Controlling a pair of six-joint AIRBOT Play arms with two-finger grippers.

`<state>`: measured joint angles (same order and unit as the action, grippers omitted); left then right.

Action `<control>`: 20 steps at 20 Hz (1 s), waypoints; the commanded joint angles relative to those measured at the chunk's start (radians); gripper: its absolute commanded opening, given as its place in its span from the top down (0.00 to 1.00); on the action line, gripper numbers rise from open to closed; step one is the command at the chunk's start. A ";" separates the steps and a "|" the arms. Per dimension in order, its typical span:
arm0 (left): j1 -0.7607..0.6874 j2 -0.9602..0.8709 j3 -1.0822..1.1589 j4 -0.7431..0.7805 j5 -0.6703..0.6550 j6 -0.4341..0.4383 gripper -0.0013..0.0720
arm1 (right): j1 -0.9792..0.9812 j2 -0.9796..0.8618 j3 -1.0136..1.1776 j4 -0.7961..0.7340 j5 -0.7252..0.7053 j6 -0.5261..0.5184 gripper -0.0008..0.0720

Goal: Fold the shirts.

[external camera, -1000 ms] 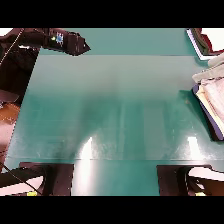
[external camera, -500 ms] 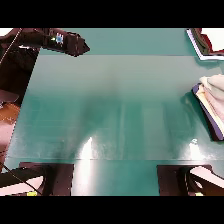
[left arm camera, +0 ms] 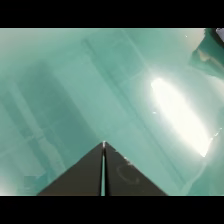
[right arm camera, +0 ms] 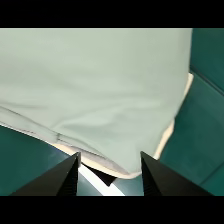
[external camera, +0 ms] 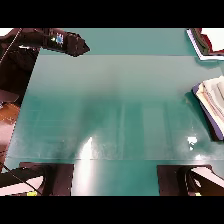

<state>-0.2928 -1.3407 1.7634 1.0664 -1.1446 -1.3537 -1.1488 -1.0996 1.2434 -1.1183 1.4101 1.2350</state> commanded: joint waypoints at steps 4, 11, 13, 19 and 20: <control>0.002 0.000 0.000 0.003 0.011 0.001 0.94 | 0.225 -0.007 -0.003 0.533 -0.026 -0.001 0.37; 0.003 0.000 0.000 -0.004 0.012 0.000 0.94 | 0.727 -0.039 -0.003 0.539 -0.161 -0.003 0.37; 0.003 0.000 0.000 -0.005 0.034 0.000 0.94 | 0.805 -0.065 -0.003 0.540 -0.161 -0.005 0.51; 0.003 0.000 0.000 -0.004 0.075 0.000 0.94 | 0.882 -0.110 -0.003 0.540 -0.158 -0.005 0.97; 0.003 0.000 0.000 -0.004 0.082 0.000 0.94 | 0.878 -0.109 -0.003 0.540 -0.161 -0.005 0.97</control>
<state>-0.2913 -1.3407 1.7630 1.0626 -1.0855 -1.3537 -0.2955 -1.1980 1.2404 -0.5816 1.2583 1.2297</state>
